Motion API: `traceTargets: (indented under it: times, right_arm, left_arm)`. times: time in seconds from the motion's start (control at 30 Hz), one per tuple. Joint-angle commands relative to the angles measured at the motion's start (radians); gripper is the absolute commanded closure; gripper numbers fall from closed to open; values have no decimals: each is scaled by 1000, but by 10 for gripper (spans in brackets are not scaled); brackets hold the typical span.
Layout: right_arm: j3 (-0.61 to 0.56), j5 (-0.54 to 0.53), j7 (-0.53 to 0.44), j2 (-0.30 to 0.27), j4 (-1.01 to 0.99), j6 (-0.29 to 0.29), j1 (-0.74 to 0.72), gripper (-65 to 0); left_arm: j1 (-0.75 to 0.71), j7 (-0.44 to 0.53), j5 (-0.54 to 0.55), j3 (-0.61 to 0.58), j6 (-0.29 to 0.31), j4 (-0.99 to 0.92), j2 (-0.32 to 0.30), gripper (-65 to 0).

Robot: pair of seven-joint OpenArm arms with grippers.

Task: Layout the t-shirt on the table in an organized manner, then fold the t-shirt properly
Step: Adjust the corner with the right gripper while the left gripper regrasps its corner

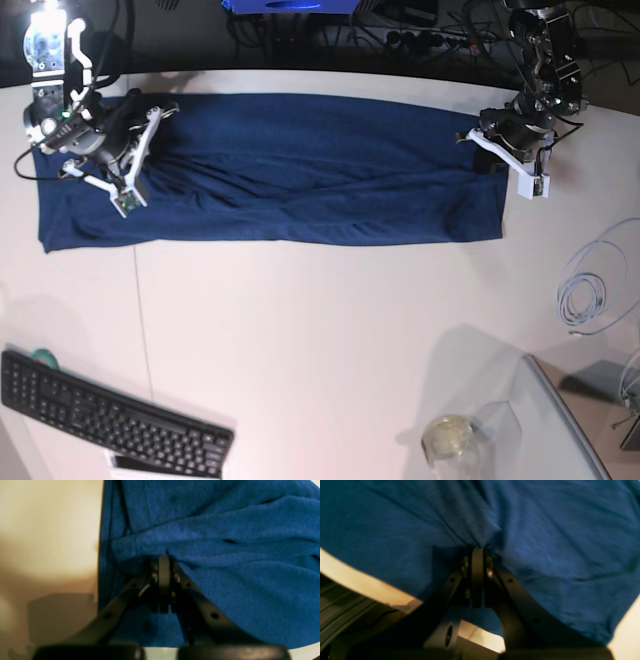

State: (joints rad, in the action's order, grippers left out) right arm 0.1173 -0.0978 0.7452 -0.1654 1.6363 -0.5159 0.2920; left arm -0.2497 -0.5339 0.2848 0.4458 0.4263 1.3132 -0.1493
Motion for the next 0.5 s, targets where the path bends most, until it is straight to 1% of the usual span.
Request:
traceTargets:
  times: [0.0, 0.13, 0.4, 0.47]
  right_arm:
    - [15, -4, -6, -10, 20, 1, -7, 0]
    - [42, -4, -3, -13, 20, 1, -20, 0]
    - [38, -1, -8, -15, 9, 1, -37, 0]
    - [38, 39, -9, -16, 11, 1, -41, 0]
  left_arm:
    - [-3, -15, -15, 6, -10, 6, -9, 0]
    - [-3, -15, -15, 8, -10, 6, -9, 0]
    - [-3, -15, -15, 8, -10, 7, -9, 0]
    - [-3, -15, -15, 8, -10, 7, -9, 0]
